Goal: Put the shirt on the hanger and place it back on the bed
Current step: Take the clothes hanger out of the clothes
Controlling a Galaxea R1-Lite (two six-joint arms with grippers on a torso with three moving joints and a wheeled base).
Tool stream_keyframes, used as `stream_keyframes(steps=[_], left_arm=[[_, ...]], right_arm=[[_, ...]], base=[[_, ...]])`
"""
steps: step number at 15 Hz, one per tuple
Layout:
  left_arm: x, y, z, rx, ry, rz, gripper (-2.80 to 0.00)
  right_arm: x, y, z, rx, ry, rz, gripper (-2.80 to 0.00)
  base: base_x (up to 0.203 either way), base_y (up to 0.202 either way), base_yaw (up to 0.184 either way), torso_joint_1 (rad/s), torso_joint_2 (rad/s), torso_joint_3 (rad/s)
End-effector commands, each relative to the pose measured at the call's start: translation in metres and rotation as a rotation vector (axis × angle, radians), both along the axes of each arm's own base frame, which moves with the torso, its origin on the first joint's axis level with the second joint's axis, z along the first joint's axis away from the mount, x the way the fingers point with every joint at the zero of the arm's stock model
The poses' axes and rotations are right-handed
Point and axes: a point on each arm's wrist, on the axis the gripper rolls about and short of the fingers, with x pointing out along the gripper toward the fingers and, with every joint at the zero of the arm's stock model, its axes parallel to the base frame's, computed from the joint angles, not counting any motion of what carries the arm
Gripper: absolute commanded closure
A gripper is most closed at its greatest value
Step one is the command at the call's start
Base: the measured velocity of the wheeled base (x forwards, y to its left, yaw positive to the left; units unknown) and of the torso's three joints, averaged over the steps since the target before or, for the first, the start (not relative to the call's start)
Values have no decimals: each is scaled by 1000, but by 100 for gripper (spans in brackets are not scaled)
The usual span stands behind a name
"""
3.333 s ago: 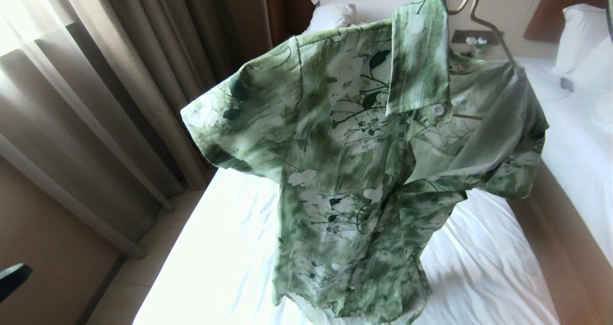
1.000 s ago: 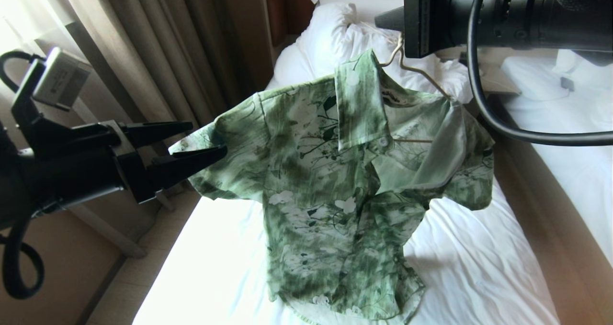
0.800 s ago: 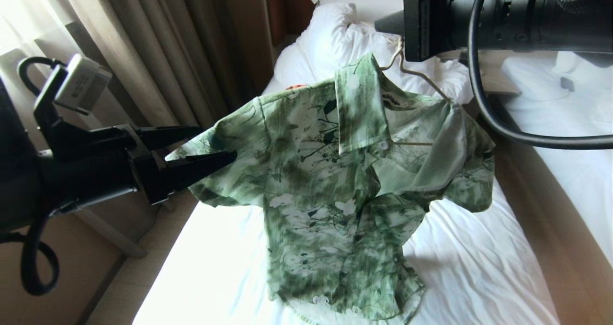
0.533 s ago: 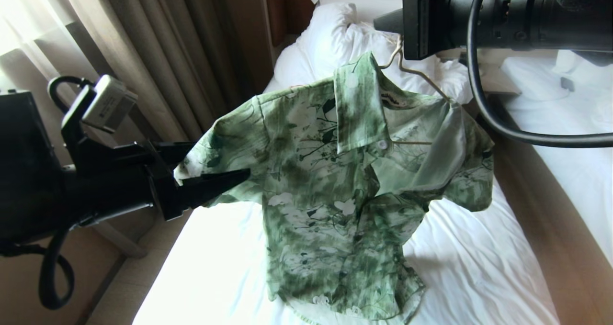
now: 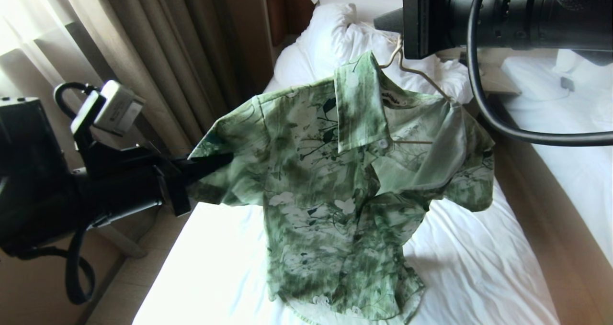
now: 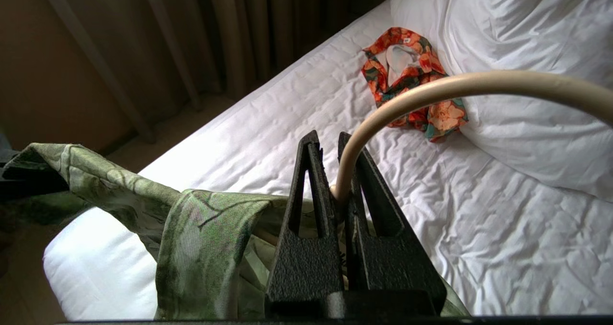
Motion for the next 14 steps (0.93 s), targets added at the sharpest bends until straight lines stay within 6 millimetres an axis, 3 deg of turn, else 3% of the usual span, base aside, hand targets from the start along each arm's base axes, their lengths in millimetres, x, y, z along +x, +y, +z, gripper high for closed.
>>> stream_keyframes(steps=[1, 4, 14], left_arm=[[-10, 4, 4, -34, 0, 43, 0], [-26, 20, 12, -135, 17, 128, 0], [-48, 34, -25, -119, 109, 189, 0]], right_arm=[[-1, -1, 1, -1, -2, -3, 0], [0, -3, 1, -1, -4, -11, 0], [-1, -9, 5, 4, -16, -25, 0]], base=[[0, 0, 0, 0, 0, 0], [0, 0, 0, 0, 0, 0], [0, 0, 0, 0, 0, 0]])
